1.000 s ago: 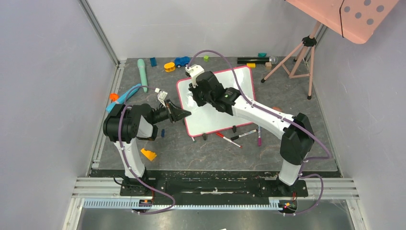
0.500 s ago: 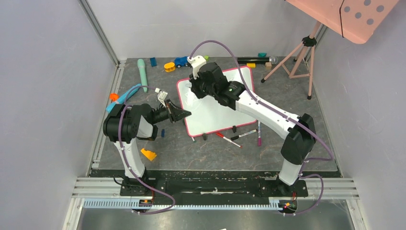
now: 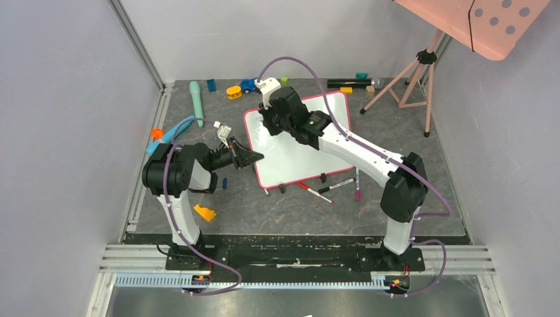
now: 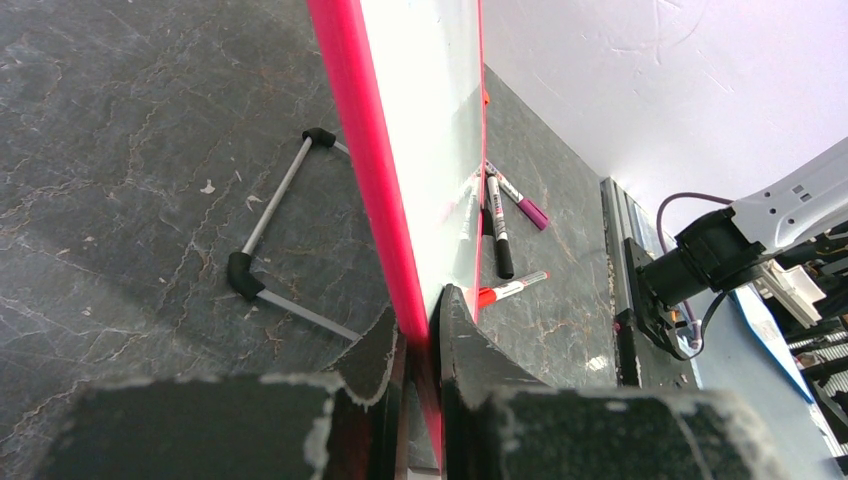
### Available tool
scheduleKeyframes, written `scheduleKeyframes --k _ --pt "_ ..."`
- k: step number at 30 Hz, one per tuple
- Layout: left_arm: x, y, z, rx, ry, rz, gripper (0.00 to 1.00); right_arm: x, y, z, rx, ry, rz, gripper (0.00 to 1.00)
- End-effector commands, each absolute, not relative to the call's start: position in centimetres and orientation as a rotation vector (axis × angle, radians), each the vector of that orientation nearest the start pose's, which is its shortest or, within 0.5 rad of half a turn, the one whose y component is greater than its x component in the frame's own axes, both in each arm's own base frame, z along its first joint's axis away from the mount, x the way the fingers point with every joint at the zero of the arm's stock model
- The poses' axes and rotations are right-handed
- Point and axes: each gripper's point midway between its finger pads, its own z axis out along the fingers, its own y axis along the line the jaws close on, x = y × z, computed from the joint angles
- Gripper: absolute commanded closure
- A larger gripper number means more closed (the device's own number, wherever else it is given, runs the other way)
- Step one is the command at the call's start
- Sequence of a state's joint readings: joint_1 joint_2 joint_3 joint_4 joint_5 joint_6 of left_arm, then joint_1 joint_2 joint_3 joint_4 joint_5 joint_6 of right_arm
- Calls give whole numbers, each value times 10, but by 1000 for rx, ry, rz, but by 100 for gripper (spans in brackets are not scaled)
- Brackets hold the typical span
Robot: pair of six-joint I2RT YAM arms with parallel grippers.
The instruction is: Write a sentence on the whiteboard
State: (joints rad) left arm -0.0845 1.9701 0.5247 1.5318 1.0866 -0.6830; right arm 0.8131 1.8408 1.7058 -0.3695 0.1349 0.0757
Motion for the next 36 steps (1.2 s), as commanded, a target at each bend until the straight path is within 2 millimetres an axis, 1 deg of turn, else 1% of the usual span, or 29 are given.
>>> scheduleKeyframes --k 1,8,18,32,36 --pt "343 -187 71 594 1580 -1165 96 397 376 252 -641 1943 372 100" --pt "343 -187 70 595 1582 -1168 96 403 367 242 -622 1981 285 100" --pt "343 -186 71 591 1581 -1161 96 409 357 239 -605 2010 205 100" --pt "344 -186 71 588 1582 -1159 96 399 332 224 -606 2066 109 100" --pt "344 -186 71 588 1582 -1159 96 395 330 219 -619 2082 105 100"
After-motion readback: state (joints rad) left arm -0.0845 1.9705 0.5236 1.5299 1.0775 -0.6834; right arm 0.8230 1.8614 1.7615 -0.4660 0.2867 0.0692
